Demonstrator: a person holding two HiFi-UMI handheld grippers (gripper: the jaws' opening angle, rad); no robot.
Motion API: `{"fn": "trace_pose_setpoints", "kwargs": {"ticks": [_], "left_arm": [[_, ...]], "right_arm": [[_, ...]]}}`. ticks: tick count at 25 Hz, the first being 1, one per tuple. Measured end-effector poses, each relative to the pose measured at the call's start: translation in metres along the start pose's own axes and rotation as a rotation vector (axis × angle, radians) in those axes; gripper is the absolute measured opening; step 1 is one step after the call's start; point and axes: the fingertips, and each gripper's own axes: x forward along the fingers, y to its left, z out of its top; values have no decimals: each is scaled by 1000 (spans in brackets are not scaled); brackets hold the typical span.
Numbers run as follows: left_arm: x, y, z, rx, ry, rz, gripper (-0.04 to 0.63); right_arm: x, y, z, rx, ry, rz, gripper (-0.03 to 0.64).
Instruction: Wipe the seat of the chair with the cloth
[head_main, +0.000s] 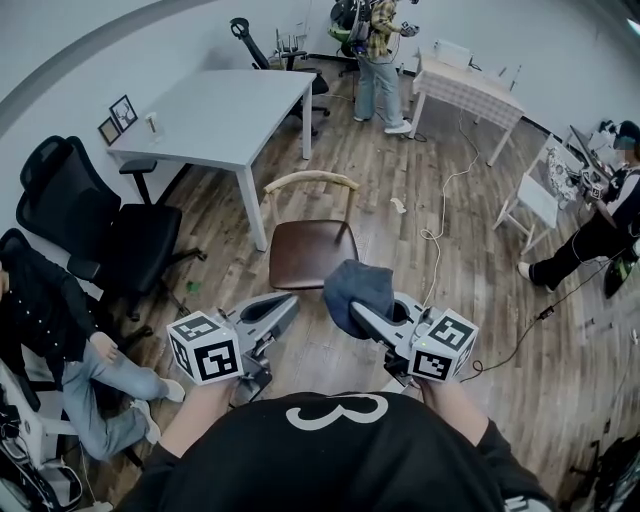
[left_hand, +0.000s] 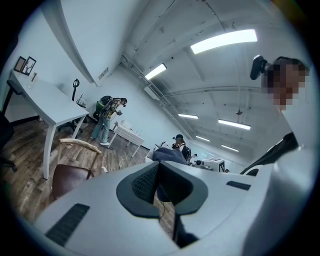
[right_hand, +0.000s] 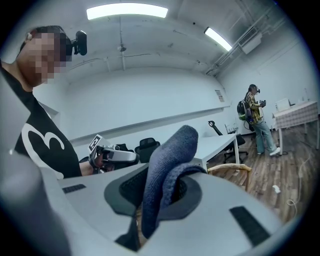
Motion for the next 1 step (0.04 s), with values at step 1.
{"fn": "trace_pose_setpoints", "kwargs": {"ticks": [1], "left_arm": [[0,1,0,-2,2,4,14]], "right_arm": [[1,-1,-1,4,0,1,44]]}}
